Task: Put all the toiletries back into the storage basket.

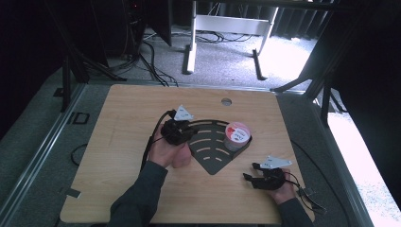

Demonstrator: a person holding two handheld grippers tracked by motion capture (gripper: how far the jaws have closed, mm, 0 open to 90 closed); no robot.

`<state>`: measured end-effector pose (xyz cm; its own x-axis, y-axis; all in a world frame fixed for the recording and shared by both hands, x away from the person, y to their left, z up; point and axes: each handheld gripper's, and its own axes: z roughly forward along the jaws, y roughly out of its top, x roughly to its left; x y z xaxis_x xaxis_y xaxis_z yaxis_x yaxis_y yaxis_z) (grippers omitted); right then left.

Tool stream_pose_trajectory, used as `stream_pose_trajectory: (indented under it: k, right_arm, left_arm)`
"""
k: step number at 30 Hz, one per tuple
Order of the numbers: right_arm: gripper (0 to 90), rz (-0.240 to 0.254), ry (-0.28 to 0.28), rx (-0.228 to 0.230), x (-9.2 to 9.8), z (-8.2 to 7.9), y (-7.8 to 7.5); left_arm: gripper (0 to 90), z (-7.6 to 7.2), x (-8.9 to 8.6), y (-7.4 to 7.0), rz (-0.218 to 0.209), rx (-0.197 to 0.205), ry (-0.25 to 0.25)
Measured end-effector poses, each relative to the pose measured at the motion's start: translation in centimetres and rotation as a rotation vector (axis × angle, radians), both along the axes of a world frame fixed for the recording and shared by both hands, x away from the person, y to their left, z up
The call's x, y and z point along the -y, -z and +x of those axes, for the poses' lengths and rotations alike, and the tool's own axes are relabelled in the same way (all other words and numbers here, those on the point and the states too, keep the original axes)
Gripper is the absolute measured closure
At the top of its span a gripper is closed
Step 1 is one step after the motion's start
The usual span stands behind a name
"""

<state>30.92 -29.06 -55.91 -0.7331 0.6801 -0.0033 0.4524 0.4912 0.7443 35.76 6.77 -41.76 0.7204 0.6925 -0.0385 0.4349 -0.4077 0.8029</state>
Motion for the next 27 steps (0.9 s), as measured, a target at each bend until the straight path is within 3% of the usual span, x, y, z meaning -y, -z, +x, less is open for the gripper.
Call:
stream_pose_trajectory:
  k: [18, 27]
  right_arm:
    - [37.6, 0.0, 0.0, 0.0, 0.0, 0.0, 0.0]
    - [37.5, 0.0, 0.0, -0.001, 0.0, 0.0, 0.0]
  left_arm:
    - [89.7, 0.6, -1.6, 0.6, 0.02, -0.037, -0.053]
    - [89.8, 0.6, -1.5, 0.8, 0.02, -0.045, -0.031]
